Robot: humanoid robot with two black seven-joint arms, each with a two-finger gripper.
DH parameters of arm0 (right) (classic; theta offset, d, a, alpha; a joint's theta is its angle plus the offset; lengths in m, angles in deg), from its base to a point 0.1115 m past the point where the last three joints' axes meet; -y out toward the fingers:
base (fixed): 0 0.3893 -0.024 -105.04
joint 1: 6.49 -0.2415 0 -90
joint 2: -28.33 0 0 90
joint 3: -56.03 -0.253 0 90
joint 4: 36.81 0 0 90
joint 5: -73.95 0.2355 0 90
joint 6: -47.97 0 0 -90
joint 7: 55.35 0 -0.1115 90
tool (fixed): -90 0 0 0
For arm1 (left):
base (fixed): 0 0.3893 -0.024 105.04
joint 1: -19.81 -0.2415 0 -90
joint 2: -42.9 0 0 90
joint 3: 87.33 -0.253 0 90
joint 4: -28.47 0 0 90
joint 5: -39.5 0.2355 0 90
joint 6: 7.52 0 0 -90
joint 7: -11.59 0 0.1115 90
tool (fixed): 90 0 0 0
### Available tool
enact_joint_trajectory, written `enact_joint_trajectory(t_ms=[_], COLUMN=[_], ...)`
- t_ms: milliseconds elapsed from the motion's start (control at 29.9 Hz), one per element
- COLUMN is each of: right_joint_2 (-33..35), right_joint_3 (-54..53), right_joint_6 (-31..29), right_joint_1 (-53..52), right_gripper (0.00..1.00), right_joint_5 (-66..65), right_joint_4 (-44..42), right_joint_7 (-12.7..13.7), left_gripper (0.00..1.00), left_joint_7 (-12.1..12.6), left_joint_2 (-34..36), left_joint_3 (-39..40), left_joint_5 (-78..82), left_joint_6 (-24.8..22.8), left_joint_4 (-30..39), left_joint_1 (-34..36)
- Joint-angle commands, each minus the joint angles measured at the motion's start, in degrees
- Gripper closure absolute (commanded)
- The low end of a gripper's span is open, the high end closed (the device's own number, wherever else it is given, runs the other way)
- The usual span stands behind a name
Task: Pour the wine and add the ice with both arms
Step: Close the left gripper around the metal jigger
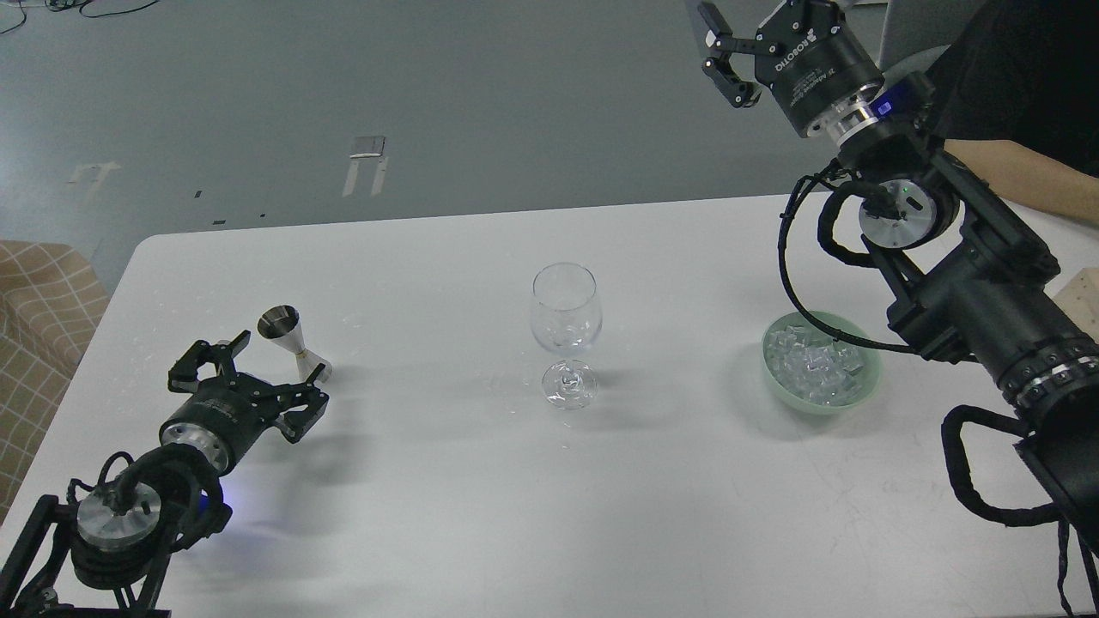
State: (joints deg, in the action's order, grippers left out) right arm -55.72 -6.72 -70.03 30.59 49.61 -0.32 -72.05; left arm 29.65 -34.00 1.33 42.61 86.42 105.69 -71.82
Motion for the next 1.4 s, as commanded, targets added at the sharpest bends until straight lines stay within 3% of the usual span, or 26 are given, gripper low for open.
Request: enact_joint_trajectory(t_ms=[0,435,602,702,836,1203,1371], right_joint_2=[-0.1,0.0,0.1,0.1,0.1,0.2,0.6], right_joint_3=[0.0,0.0,0.0,0.0,0.0,0.0,0.0], right_joint_6=[0.0,0.0,0.0,0.0,0.0,0.0,0.0], right_joint_1=[0.1,0.1,0.1,0.1,0.1,0.1,0.3], right_gripper=[0.0,0.0,0.0,0.0,0.0,0.0,0.0], right_joint_5=[0.0,0.0,0.0,0.0,0.0,0.0,0.0], right_joint_4=[0.1,0.1,0.1,0.1,0.1,0.0,0.1], right_joint_7=[0.0,0.1,0.1,0.1,0.1,0.1,0.1], left_gripper=[0.02,0.05,0.16,0.29,0.39,0.39,0.39], left_joint_7=[-0.7,-1.4,-1.4,-1.4,-1.4,-2.8,-3.6], left_joint_2=[0.0,0.0,0.0,0.0,0.0,-0.1,-0.8], left_joint_3=[-0.9,-2.4,-2.4,-2.5,-2.5,-4.2,-4.6], left_joint_5=[0.1,1.1,1.2,1.2,1.4,2.2,2.2], left_joint_6=[-0.4,-2.8,-3.2,-3.9,-7.6,-9.6,-12.7], left_joint_4=[-1.4,-6.3,-7.7,-8.3,-9.2,-14.4,-17.0], left_joint_1=[0.8,4.5,4.7,4.9,5.0,7.5,8.7])
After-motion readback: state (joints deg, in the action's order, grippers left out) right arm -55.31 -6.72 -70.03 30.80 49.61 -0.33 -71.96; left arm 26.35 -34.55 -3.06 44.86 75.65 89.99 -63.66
